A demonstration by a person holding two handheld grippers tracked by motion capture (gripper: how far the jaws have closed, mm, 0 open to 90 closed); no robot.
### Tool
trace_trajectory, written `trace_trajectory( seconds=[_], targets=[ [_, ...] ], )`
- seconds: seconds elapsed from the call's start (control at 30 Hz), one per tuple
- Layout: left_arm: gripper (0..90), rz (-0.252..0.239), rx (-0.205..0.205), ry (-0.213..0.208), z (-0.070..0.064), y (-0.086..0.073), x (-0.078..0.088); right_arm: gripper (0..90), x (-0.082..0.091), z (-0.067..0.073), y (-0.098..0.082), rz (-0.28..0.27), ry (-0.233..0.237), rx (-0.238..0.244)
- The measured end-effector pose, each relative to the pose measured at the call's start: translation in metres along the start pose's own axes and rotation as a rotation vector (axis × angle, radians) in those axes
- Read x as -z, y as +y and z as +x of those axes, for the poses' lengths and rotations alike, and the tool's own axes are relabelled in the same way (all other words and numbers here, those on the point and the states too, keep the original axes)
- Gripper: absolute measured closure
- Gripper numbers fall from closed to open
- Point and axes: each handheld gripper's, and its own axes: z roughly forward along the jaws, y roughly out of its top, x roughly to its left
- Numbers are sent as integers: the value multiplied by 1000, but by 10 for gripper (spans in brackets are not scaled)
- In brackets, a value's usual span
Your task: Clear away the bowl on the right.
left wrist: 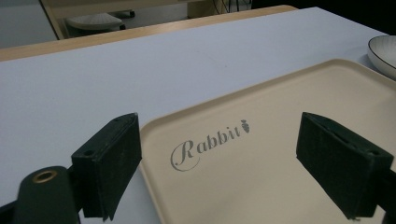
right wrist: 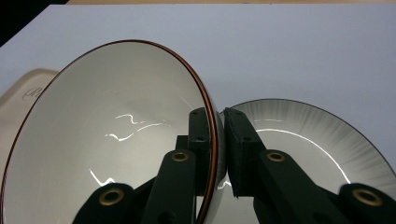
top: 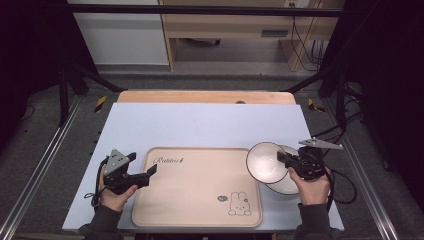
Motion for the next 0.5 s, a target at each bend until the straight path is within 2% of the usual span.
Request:
trace_trajectory(
  seconds=[0.5],
  targets=[
    [136, 1, -5, -3, -1, 0, 0, 818, -7, 20, 6, 2, 51, 43]
  ],
)
